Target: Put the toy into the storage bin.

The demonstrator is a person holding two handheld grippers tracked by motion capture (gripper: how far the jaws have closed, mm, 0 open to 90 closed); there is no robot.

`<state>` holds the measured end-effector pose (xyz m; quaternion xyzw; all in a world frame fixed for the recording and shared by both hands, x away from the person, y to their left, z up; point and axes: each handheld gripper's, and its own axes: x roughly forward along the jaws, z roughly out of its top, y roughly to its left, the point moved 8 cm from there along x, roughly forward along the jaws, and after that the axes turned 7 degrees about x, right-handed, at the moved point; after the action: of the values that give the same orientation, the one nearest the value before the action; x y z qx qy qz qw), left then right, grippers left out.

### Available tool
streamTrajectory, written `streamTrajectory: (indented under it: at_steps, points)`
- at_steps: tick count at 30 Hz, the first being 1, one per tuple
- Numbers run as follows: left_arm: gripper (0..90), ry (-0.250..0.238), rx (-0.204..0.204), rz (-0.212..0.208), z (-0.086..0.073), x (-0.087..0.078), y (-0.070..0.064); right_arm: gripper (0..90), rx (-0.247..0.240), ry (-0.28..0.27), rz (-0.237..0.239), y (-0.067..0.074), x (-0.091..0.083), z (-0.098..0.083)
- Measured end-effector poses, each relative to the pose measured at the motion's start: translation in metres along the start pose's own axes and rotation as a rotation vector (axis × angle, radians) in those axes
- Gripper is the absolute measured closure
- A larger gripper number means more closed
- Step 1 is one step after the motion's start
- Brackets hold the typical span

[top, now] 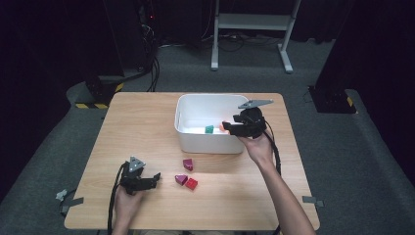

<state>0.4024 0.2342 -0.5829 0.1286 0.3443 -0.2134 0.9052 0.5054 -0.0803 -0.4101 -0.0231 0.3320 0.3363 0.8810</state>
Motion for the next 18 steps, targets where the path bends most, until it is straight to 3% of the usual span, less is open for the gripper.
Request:
streamTrajectory:
  at_steps: [9, 18]
  points:
    - [15.2, 0.0, -0.001, 0.0, 0.0, 0.0, 0.0, 46.9, -0.025, -0.053, 0.052, 0.017, -0.016, -0.007]
    - [15.2, 0.0, -0.001, 0.0, 0.0, 0.0, 0.0, 47.6, -0.04, -0.08, 0.098, 0.034, -0.023, -0.027]
